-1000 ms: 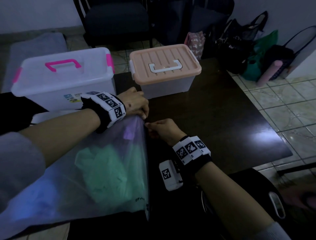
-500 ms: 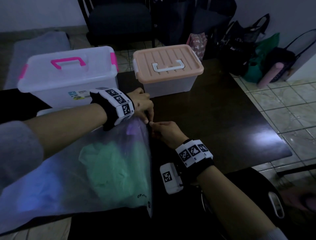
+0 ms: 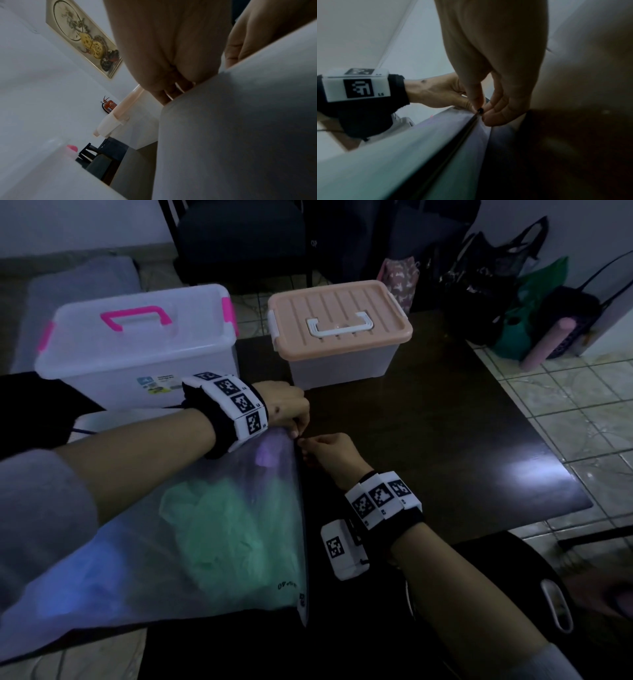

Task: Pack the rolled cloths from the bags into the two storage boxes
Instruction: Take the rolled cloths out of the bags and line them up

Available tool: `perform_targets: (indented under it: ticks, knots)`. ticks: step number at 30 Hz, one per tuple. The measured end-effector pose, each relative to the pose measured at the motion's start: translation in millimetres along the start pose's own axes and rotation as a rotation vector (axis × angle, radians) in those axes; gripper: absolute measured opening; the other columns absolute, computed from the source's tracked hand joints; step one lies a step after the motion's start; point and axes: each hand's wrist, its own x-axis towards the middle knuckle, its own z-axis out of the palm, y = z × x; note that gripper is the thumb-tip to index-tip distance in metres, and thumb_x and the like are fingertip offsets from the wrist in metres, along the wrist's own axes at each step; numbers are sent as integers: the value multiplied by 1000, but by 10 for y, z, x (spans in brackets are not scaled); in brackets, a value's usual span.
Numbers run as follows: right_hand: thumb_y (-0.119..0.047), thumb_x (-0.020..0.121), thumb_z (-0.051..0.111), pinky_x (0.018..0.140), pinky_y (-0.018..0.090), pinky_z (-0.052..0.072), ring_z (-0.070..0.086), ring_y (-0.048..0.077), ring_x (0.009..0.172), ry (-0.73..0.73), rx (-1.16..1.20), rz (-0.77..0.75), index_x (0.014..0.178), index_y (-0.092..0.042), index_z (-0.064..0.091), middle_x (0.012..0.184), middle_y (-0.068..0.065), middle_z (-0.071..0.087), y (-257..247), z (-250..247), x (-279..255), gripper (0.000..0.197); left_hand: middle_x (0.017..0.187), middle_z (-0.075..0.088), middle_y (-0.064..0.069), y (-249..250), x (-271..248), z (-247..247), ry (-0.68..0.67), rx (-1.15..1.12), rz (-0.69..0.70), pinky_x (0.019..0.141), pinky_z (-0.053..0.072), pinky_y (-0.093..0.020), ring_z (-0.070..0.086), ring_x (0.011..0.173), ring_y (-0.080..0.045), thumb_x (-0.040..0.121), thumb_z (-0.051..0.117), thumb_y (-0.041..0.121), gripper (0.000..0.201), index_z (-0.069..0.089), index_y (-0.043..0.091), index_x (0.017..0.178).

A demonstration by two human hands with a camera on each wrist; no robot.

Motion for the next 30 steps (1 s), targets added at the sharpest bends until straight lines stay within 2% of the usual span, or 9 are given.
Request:
perform_targets:
  ticks: [4, 8, 10, 15, 18, 20, 22, 24, 30]
  knots:
    - [-35, 85, 66, 73, 30, 50, 58, 13, 69, 43, -95, -30, 92, -8, 68, 79, 3, 64, 22, 35, 63, 28, 95, 62, 3, 5, -47, 12, 54, 0, 0, 81, 46, -35, 54, 93, -18, 86, 59, 28, 11, 70, 26, 91]
    - [-31, 83, 70, 84, 35, 53, 61, 16, 77, 44, -73, 2, 90, -6, 67, 80, 4, 64, 21, 40, 88, 26, 97, 64, 2, 11, -72, 58, 66, -37, -5, 80, 45, -32, 55, 95, -20, 89, 56, 24, 15, 70, 22, 93]
    - [-25, 85, 68, 81, 32, 53, 59, 14, 73, 40, -45, 14, 94, -3, 66, 77, 3, 62, 13, 15, 82, 24, 100, 64, -1, 30, -80, 55, 73, -57, -14, 77, 42, -30, 55, 97, -21, 90, 55, 22, 17, 70, 19, 97]
    - [-19, 87, 66, 73, 28, 51, 57, 12, 71, 21, -53, 23, 81, -10, 65, 78, 3, 61, -5, 5, 38, 10, 101, 63, -5, 74, -115, 50, 96, -89, -41, 79, 43, -32, 55, 99, -22, 92, 52, 15, 20, 69, 13, 101]
    - [-19, 85, 68, 68, 26, 52, 58, 12, 70, 35, -52, 30, 87, -8, 66, 79, 4, 62, 6, 2, 48, 12, 101, 62, -8, 87, -127, 64, 115, -125, -57, 84, 46, -36, 55, 97, -22, 91, 52, 12, 19, 69, 10, 99]
    - [-20, 84, 69, 75, 30, 55, 62, 16, 76, 38, -51, 30, 90, -6, 67, 85, 7, 65, 16, 6, 69, 15, 101, 63, -6, 78, -125, 63, 103, -118, -55, 82, 45, -35, 54, 96, -22, 90, 53, 13, 19, 70, 11, 98]
    - [-24, 83, 69, 86, 39, 55, 65, 23, 88, 53, -74, 12, 88, -9, 68, 94, 10, 68, 27, 30, 84, 15, 96, 64, -3, 38, -113, 67, 79, -124, -27, 79, 43, -31, 55, 95, -21, 90, 53, 14, 18, 70, 14, 96]
    - [-30, 82, 70, 88, 44, 54, 66, 27, 95, 76, -86, -4, 85, -11, 69, 98, 12, 69, 35, 77, 85, 19, 91, 65, 1, -9, -110, 56, 77, -173, -1, 79, 43, -28, 57, 93, -19, 89, 56, 14, 17, 72, 15, 94]
    - [-29, 85, 66, 90, 44, 52, 64, 24, 97, 101, -77, -16, 98, -11, 68, 102, 10, 68, 27, 123, 148, 23, 94, 66, 0, -55, -67, -6, 73, -230, -4, 72, 36, -15, 55, 85, -8, 87, 59, 9, 18, 72, 11, 100]
